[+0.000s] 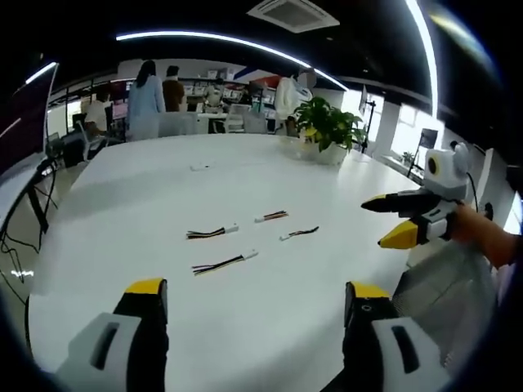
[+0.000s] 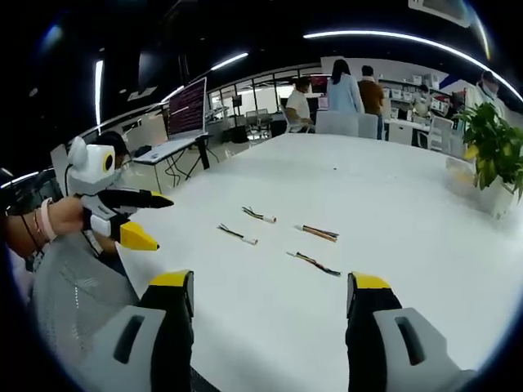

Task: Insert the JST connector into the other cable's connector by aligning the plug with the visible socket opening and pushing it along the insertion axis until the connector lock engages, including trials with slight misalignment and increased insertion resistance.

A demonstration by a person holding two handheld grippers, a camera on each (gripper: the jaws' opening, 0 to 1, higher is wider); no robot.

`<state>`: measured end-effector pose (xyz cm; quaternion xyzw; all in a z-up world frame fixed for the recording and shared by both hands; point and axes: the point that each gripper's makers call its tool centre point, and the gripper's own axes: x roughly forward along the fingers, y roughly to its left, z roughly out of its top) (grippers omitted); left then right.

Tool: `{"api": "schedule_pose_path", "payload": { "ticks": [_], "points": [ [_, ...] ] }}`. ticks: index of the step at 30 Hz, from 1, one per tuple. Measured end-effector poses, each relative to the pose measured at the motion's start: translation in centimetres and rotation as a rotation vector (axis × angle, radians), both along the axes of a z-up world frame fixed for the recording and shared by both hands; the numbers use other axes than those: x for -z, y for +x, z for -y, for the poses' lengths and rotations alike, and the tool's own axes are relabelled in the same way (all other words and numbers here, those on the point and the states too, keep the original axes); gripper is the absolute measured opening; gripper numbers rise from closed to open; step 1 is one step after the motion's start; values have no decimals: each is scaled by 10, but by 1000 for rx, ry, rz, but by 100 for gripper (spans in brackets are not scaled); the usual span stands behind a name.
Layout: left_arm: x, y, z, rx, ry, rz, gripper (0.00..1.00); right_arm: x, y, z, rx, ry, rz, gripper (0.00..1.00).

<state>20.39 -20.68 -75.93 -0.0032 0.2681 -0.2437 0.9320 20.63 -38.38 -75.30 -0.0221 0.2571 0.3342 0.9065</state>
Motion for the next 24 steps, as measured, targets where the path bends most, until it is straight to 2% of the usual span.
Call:
{"api": "schedule_pose_path", "payload": {
  "ticks": [3,7,11,18,19,20,21,24],
  "points": [
    [-3,1,-2,-10,0,9,88,0,-1,-1,-6,1,-1,75],
    [-10,3,-3,-24,-57,20,88,-6,-1,-2,-5,31,7,75],
    [-14,2,-5,-24,-59,17,88,-10,0,0,2,46,12,74],
    [-41,11,-12,-16,-35,86,88,-21,5,10,12,33,43,75],
    [-44,13,-12,-20,-54,89,88,-23,6,11,12,28,49,75],
    [-50,15,-9,-23,-116,95,88,-25,7,12,12,25,55,75],
    [-54,17,-8,-24,-143,100,88,-27,9,13,12,23,59,75],
    [-58,21,-13,-34,-136,114,88,-33,14,18,17,0,86,75]
  ]
}}
